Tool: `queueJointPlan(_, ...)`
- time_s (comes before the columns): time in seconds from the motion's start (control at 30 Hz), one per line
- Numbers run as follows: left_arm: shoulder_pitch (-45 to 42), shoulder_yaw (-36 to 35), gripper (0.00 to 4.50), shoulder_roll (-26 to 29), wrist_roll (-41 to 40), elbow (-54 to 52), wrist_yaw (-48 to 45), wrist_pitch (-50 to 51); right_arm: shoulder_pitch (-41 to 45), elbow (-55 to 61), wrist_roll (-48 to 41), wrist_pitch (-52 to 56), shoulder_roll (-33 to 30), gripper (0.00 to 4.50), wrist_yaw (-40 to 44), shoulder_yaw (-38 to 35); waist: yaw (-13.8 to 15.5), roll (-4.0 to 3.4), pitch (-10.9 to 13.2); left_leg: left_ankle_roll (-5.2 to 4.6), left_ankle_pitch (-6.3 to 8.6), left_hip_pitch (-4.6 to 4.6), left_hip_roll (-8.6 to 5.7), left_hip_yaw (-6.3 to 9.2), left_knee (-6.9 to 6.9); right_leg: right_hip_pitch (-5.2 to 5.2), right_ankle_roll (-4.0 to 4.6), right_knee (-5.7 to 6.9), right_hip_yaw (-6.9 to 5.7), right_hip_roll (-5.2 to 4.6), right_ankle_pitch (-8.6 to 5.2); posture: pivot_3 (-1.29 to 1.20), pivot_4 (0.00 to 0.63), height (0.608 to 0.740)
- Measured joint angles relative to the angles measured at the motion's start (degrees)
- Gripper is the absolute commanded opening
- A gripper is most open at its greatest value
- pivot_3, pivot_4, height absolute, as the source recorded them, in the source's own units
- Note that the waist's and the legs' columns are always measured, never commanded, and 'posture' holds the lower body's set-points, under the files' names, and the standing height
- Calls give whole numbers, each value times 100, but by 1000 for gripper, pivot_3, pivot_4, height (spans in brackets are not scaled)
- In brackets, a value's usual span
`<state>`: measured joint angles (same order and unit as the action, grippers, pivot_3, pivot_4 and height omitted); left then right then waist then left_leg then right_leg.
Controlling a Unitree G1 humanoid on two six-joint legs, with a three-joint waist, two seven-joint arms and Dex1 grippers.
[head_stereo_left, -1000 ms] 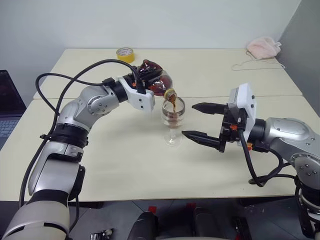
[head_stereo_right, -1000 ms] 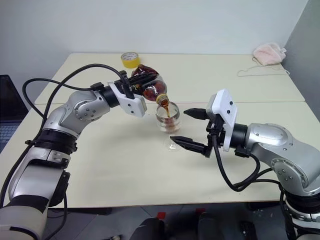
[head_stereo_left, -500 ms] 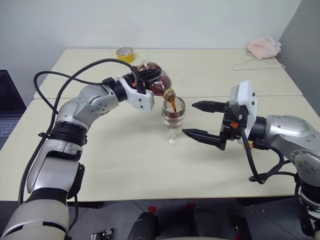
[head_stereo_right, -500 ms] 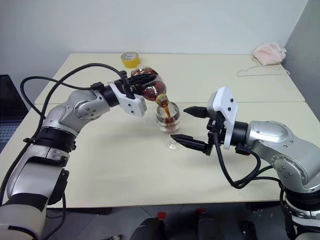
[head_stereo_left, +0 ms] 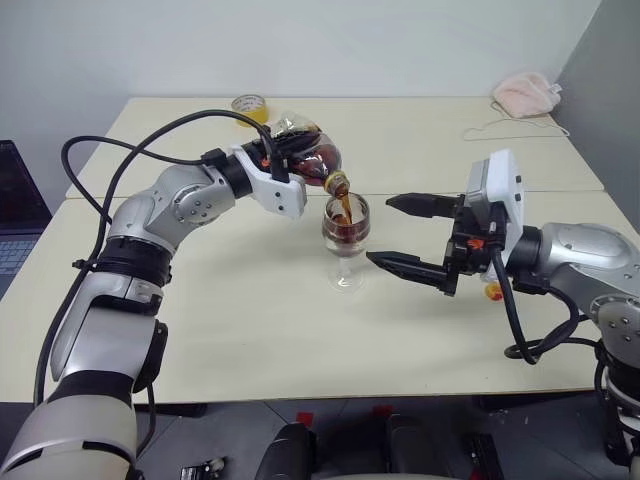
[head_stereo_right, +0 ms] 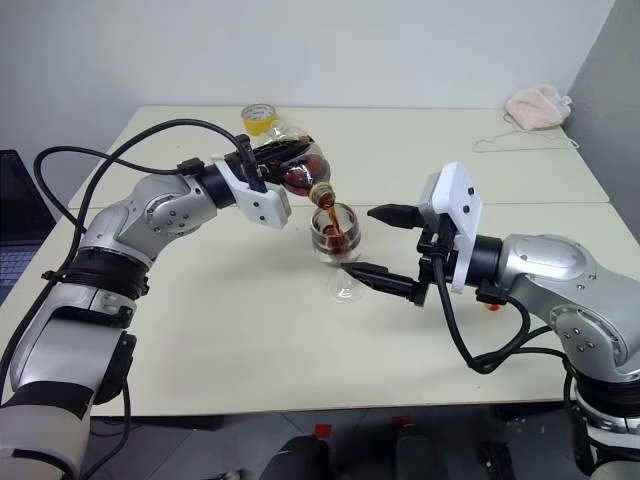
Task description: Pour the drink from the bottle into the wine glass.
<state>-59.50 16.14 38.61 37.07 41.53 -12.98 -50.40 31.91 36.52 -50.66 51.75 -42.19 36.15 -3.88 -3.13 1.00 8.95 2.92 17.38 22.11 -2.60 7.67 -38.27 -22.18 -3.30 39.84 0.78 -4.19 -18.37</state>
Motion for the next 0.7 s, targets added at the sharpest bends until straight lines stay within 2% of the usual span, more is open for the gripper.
queueJointPlan(0.7,-74,5,756,32,32,88,102,-31,10,-41,-12,-1,-15,4500,-3,-1,0,0,0,0,0,2,1,0,-2,-2,0,3,1,0,0,0,150,740)
